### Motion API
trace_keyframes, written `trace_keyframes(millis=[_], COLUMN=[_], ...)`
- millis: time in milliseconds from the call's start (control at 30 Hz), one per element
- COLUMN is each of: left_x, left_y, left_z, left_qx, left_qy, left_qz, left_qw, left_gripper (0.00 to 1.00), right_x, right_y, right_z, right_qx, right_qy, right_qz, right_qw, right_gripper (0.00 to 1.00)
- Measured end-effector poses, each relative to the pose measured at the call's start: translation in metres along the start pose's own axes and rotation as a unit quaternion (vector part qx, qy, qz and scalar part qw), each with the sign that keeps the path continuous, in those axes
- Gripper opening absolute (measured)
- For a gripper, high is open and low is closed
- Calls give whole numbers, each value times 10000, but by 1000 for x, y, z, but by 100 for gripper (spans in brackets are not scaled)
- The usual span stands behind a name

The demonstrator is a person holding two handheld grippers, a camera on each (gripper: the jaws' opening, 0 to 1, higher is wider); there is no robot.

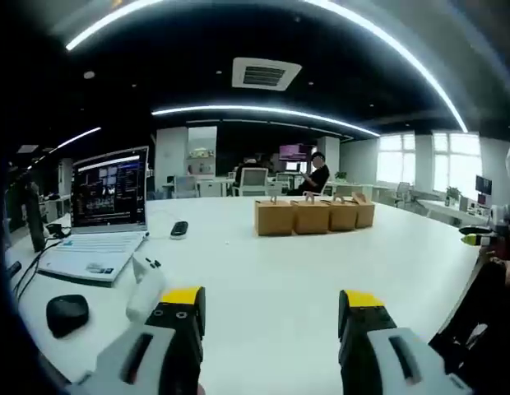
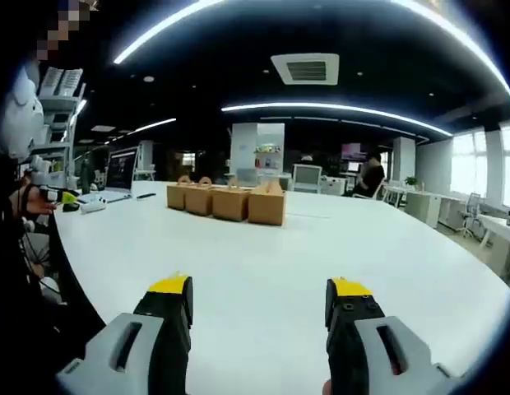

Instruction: Pick up one paper box from the group, open the paper box, and remove the item inside

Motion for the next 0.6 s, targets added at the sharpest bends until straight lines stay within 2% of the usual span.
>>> trace_keyframes(millis=[600], left_x=[3], left_y=[5], left_z=[-1], left_qx=[-65], left_qy=[-6], left_qz=[-63], left_qw=[10000], left_gripper=[65], right_x=[-1], right_y=[-1], right_z=[-4], right_qx=[-54], right_qy=[103], right_qz=[13], right_qw=[9999], right_gripper=[65])
Point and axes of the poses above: the point that each gripper's makers call its tool centre point, and the gripper's own axes: y roughly forward along the fingers, x roughly to its right, z roughly out of its top, the point moved 10 cm from there along -y, roughly backward along the fingers, and after that the axes turned 8 degrees about x, right-handed, at the moved point
